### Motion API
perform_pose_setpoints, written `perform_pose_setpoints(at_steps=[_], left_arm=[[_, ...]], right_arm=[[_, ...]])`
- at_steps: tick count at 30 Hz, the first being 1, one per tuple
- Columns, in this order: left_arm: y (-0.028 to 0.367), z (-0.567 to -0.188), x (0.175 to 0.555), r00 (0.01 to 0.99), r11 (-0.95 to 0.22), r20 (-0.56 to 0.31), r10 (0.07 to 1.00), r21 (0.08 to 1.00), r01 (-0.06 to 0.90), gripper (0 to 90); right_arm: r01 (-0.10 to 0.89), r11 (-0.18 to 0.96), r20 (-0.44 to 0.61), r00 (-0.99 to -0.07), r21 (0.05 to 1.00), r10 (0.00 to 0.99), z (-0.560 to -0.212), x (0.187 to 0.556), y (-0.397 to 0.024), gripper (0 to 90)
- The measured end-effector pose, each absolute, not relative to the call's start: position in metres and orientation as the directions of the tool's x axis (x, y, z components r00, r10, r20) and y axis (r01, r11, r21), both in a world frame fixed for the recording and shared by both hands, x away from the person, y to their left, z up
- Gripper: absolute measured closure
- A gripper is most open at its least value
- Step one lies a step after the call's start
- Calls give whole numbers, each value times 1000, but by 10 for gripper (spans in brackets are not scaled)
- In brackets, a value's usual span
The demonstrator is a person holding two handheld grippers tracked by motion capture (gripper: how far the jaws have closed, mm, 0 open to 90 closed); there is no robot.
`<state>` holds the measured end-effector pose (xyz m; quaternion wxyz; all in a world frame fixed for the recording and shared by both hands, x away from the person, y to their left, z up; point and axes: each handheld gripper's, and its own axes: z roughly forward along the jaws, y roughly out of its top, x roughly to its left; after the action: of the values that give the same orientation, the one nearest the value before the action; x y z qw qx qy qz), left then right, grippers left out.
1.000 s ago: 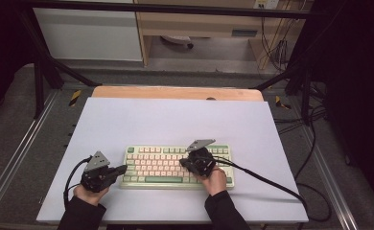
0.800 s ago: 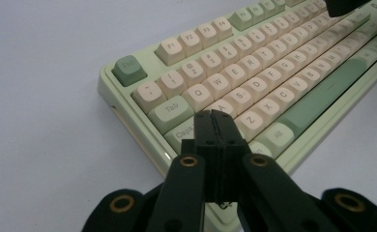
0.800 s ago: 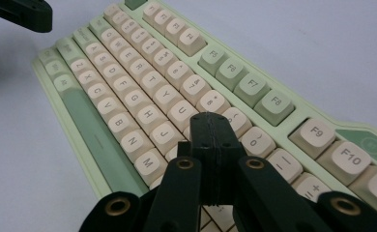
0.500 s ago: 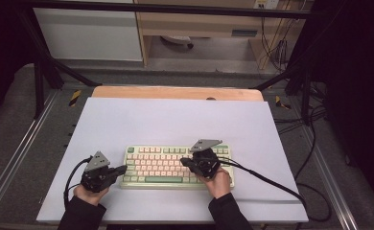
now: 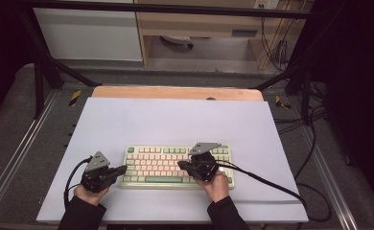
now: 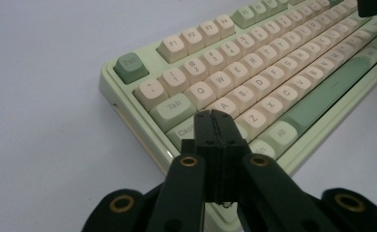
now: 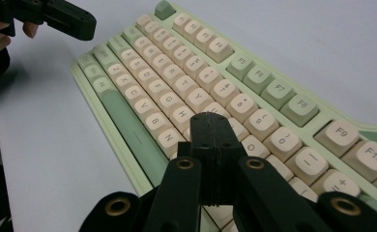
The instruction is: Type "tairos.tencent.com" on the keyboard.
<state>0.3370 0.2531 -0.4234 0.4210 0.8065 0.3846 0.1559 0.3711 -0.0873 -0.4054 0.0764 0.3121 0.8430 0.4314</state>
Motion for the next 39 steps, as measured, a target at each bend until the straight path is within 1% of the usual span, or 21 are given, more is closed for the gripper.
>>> perform_pose_setpoints(at_steps=[8,17,30,39], left_arm=[[253,-423,337,658,-354,-70,750,797,489,899],[253,-423,337,658,-354,-69,750,798,488,899],[253,-424,337,657,-355,-69,751,796,490,899],[253,-424,337,658,-355,-69,750,797,489,899]], right_arm=[[473,435,162,-797,766,581,-412,371,-82,900],[473,451,163,-805,757,571,-418,370,-73,900],[483,474,158,-804,736,574,-428,369,-69,900],[472,492,139,-809,731,571,-431,368,-68,900]])
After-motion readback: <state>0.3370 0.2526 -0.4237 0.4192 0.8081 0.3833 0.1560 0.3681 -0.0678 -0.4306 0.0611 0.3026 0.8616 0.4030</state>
